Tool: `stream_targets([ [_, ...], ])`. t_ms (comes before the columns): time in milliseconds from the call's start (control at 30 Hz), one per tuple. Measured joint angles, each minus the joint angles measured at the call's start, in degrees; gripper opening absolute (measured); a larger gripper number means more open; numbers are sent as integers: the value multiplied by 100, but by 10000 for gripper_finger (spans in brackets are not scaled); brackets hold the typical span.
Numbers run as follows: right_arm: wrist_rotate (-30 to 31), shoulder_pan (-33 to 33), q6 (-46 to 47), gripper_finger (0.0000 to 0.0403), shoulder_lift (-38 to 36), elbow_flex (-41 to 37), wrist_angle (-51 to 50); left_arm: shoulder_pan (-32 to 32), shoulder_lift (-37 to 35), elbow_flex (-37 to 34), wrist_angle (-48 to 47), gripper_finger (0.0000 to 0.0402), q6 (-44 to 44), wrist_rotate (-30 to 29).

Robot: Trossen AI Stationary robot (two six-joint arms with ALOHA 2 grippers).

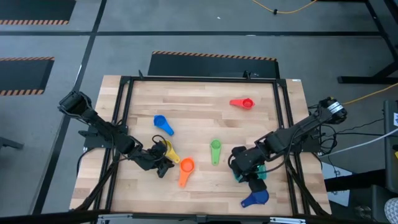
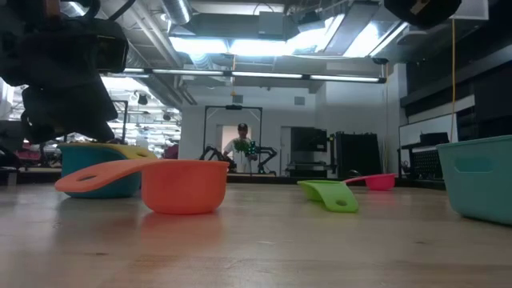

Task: Nest measuring cups in basket
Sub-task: Stack the dark blue measuring nest cup into the yellow measuring nest cup

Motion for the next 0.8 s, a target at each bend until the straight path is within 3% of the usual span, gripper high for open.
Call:
stream_targets([
  [800, 18, -50, -754, 111, 43, 2, 596, -1, 0, 0, -7, 111, 26, 20],
])
